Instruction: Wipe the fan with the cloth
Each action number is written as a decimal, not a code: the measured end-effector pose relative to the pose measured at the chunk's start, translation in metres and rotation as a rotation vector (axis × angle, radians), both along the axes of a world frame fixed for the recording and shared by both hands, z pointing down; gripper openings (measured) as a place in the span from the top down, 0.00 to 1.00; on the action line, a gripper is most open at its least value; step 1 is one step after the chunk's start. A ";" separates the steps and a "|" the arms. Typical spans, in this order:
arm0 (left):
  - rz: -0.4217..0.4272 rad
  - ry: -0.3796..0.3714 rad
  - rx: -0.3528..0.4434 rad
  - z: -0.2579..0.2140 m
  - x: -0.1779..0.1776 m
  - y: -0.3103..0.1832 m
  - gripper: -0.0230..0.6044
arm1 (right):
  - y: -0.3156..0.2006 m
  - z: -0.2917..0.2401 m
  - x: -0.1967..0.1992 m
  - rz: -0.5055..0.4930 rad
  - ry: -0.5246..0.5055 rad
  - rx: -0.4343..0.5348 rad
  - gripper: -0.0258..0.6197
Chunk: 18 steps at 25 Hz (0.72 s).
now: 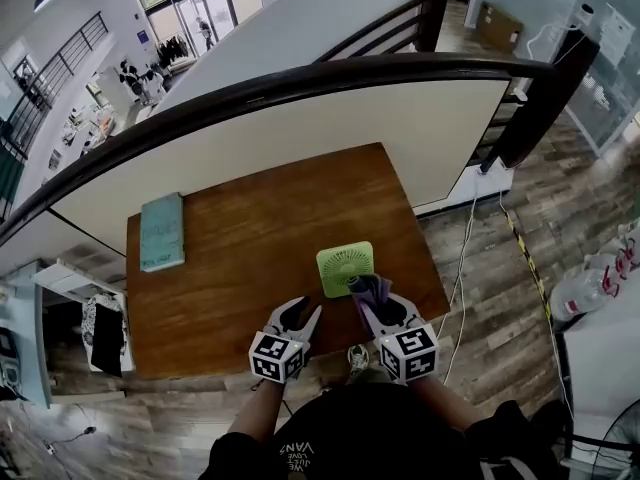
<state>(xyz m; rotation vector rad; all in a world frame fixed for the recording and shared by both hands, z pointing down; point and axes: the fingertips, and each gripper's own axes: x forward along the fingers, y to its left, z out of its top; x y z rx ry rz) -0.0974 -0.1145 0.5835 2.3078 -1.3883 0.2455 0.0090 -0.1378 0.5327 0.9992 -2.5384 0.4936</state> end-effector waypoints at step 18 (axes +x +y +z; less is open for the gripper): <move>0.116 0.012 -0.157 0.063 0.007 -0.050 0.73 | -0.039 0.019 -0.065 -0.083 0.054 0.063 0.78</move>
